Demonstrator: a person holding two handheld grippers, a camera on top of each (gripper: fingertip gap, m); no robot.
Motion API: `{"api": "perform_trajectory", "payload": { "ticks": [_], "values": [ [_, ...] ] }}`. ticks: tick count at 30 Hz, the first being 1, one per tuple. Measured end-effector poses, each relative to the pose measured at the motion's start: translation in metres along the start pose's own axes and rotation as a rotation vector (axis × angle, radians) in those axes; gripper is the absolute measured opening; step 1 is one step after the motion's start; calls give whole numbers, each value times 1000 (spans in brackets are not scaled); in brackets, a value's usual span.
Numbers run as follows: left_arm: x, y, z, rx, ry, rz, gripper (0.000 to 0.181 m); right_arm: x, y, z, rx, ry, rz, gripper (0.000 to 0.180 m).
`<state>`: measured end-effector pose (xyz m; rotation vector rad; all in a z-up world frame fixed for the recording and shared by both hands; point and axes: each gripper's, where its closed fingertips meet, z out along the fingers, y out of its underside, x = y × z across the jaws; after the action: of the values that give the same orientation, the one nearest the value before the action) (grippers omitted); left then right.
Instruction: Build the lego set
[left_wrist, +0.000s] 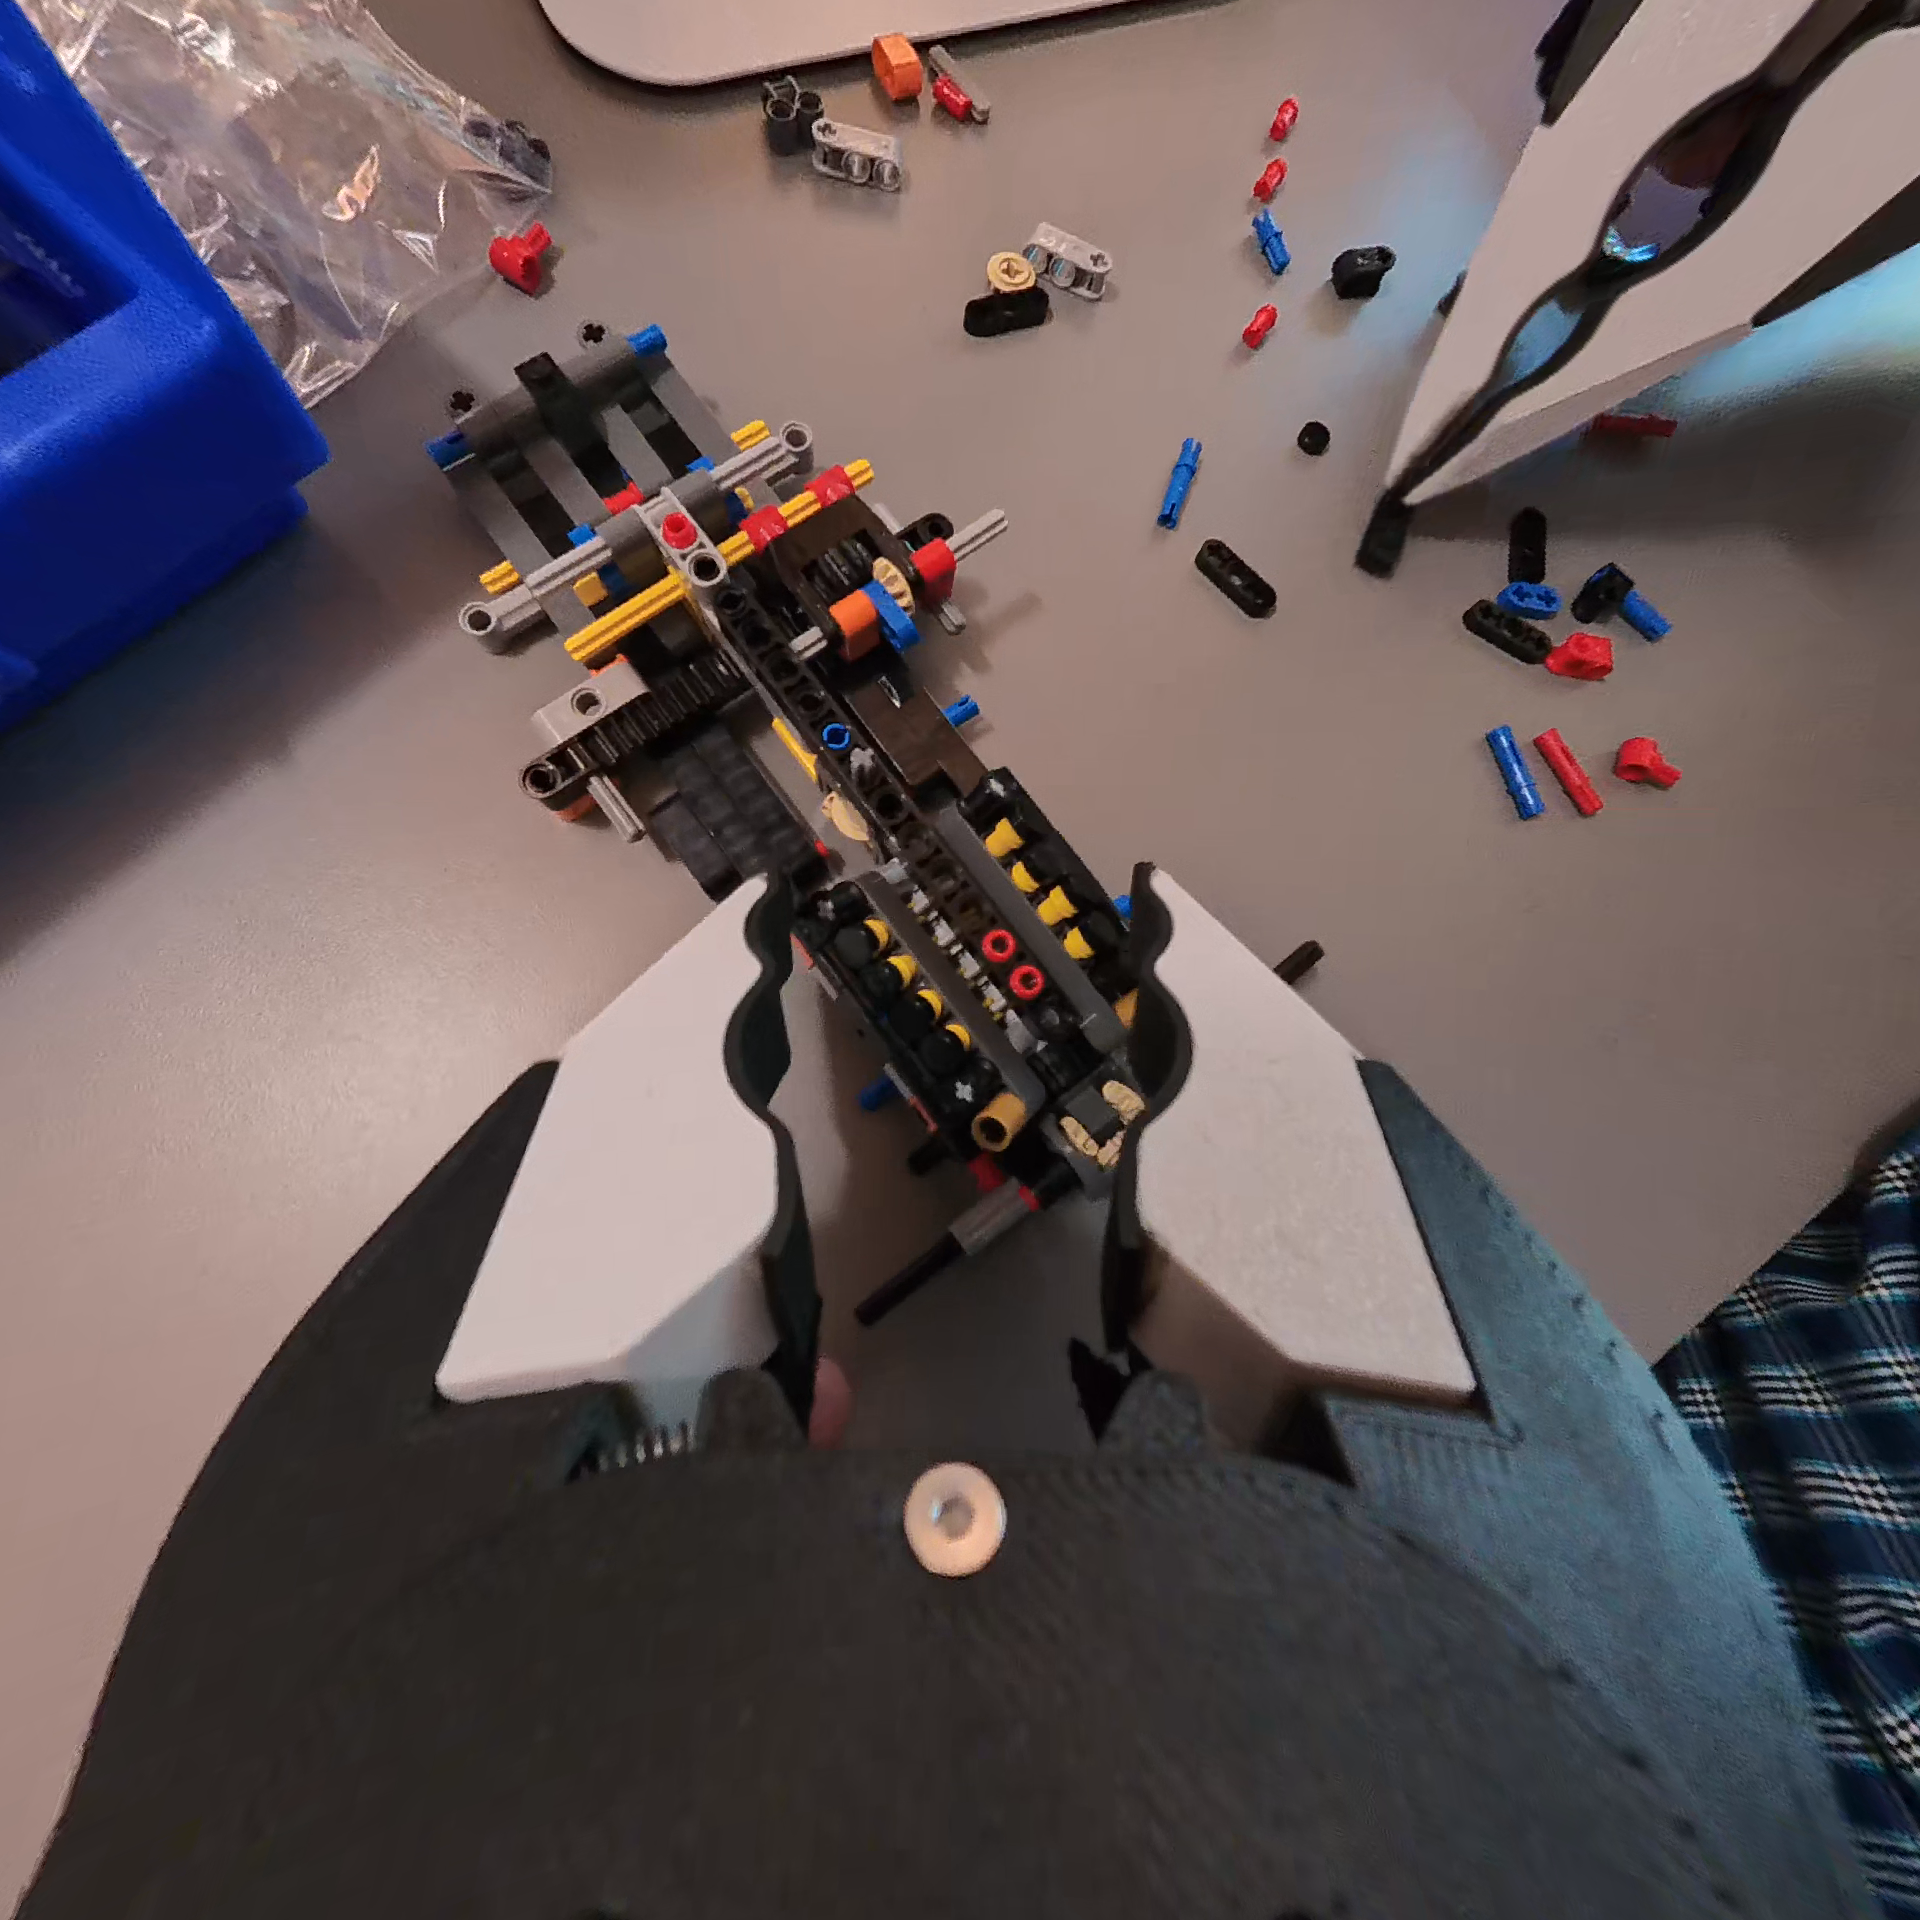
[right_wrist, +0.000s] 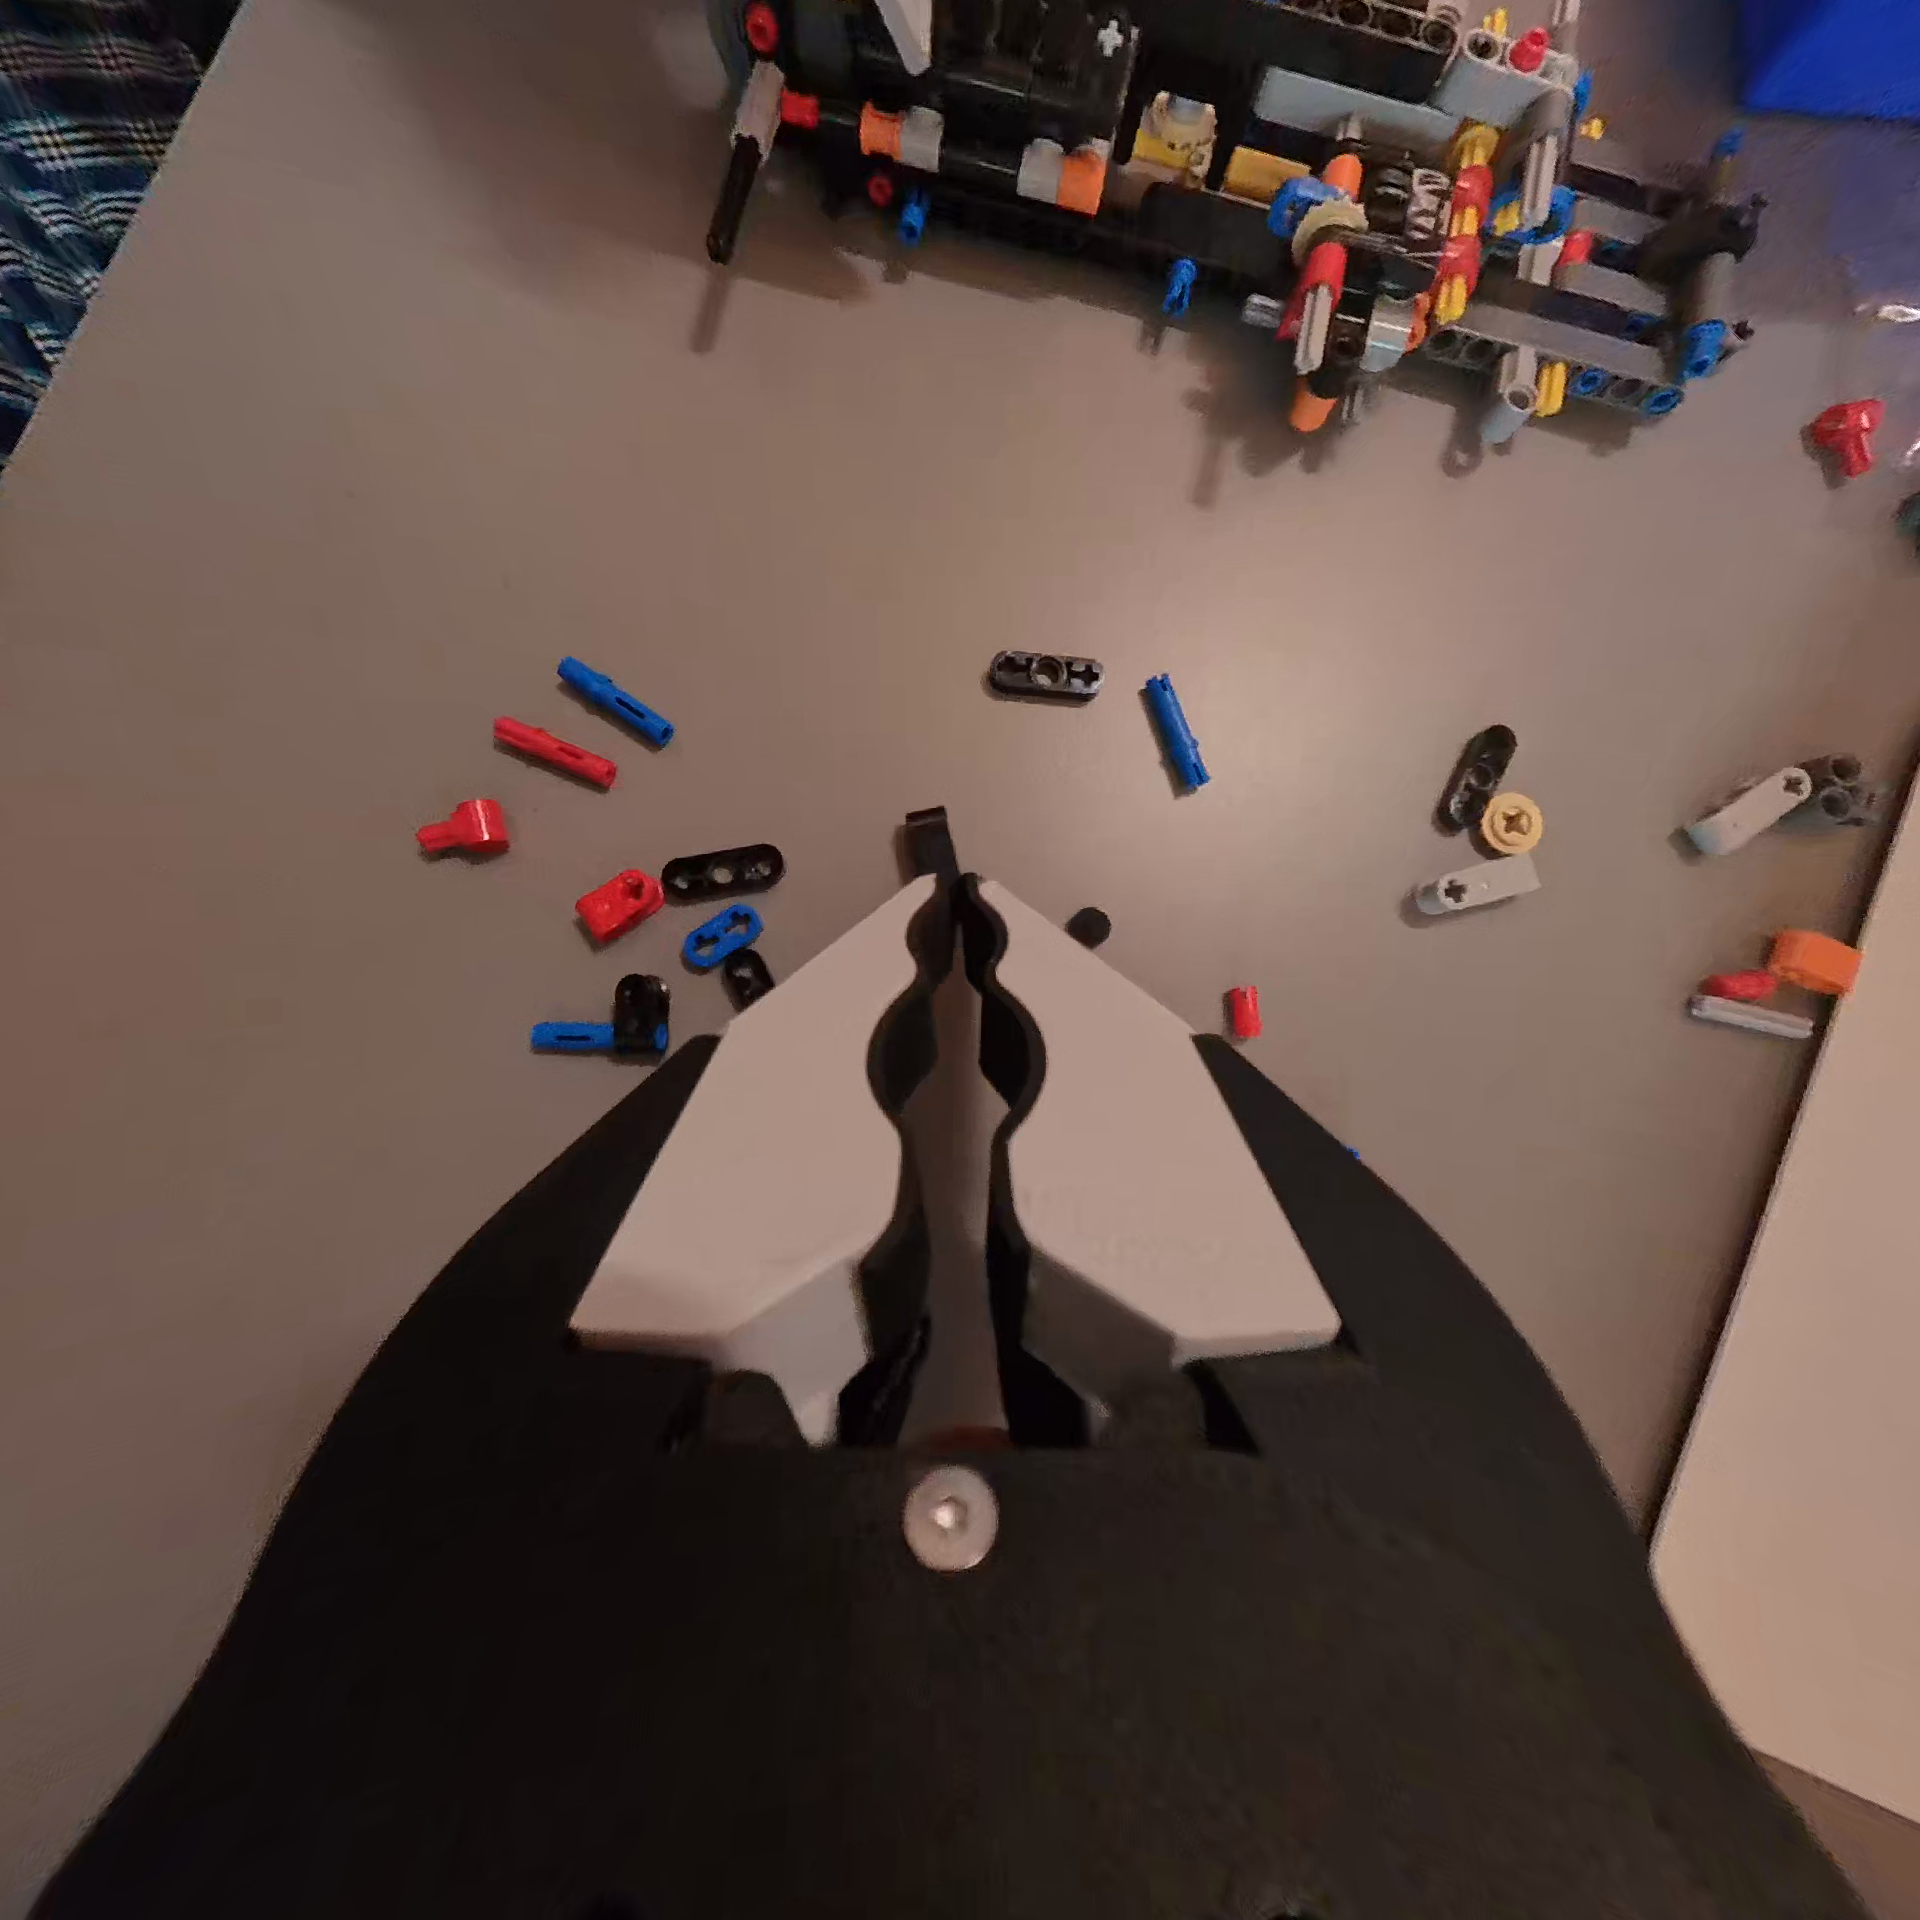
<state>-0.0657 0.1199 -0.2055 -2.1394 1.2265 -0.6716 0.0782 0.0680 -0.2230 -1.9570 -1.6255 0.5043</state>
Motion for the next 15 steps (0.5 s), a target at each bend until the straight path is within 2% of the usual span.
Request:
{"api": "perform_trajectory", "payload": {
  "ticks": [7, 13, 15],
  "values": [
    [0, -1, 0, 2, 0, -1, 63, 2, -11, 9, -8, -50, 8, 0],
    [6, -3, -2, 7, 14, 6, 67, 2, -3, -2, -16, -40, -53, 18],
    [7, -4, -2, 4, 17, 10, 67, 4, 1, 0, -31, -31, -63, 10]
  ]
}}
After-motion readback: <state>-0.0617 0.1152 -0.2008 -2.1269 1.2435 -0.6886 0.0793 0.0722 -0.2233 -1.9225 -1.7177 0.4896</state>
